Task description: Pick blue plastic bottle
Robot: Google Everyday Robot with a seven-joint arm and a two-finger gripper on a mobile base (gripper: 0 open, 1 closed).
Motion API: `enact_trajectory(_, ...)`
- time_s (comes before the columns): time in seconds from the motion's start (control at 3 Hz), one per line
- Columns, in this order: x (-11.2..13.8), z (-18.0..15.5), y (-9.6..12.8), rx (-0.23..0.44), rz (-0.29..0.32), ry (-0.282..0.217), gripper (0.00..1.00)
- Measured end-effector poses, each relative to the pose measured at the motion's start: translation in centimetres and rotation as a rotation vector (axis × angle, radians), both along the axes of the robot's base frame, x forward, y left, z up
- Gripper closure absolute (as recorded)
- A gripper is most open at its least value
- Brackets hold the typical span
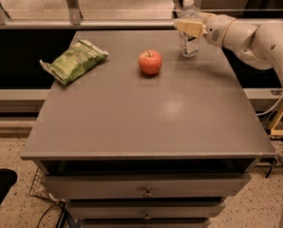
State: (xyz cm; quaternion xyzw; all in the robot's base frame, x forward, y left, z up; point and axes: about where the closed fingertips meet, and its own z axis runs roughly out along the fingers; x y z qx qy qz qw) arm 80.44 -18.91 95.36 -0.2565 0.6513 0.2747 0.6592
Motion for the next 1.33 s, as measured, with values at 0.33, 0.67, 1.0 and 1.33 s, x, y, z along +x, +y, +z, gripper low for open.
enact_trajectory(0.33, 0.05, -0.03, 0.3, 0.001, 0.004, 0.001, 0.64)
enact_trajectory(0.67, 0.1, -0.06, 0.65, 0.002, 0.009, 0.001, 0.88)
enact_trajectory(1.0, 0.15, -0.09, 0.97, 0.003, 0.013, 0.002, 1.0)
enact_trajectory(1.33, 0.23, -0.02, 1.08, 0.024, 0.021, 0.012, 1.0)
